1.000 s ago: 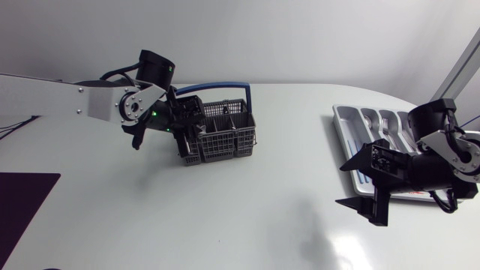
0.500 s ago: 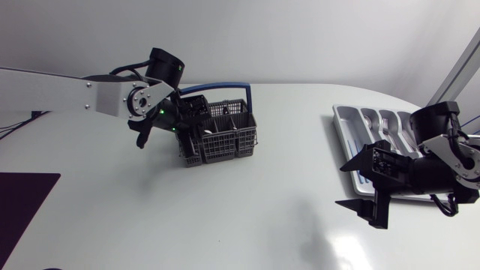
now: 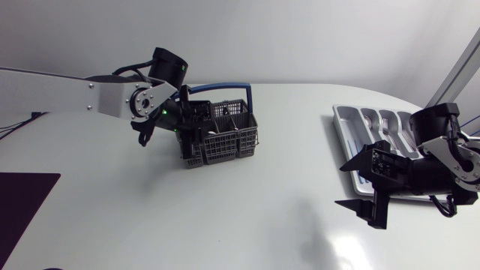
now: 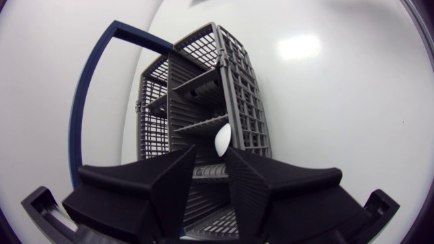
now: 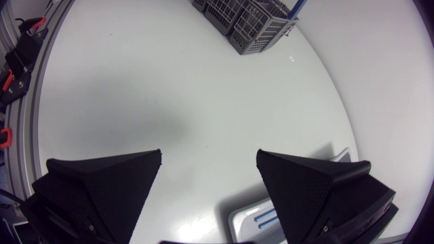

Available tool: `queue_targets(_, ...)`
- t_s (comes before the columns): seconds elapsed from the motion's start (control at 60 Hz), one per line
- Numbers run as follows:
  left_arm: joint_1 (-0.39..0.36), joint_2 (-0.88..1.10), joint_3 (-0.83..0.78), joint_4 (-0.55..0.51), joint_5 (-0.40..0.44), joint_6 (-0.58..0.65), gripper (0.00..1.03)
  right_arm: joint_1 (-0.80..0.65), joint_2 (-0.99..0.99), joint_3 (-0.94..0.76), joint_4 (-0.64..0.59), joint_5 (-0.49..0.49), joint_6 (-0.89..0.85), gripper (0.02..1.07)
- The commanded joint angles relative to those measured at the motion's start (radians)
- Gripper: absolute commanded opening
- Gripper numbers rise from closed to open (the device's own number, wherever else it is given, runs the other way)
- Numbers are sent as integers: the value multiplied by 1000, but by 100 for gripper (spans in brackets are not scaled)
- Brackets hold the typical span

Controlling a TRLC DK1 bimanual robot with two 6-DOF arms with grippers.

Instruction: Unload the cutlery basket into the drawer organizer.

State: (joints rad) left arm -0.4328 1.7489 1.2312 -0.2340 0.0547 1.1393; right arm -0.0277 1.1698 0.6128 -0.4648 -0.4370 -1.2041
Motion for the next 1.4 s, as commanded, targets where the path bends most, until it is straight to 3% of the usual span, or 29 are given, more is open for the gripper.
queue_targets(0.0,-18,18,-6,-8,20,68,36,3,10,-27,14,7,11,103)
queue_targets(0.5,-34,72,45,-21,37,54,34,5,30,-30,26,7,11,103)
queue_targets(0.817,-32,78,34,-30,83,96,3,12,28,-39,26,11,17,103)
queue_targets(1.15,-6,-11,-21,-13,85,82,3,17,5,-51,22,12,17,103)
queue_targets(1.383,3,-157,-134,84,86,45,3,40,-41,-56,11,12,48,103)
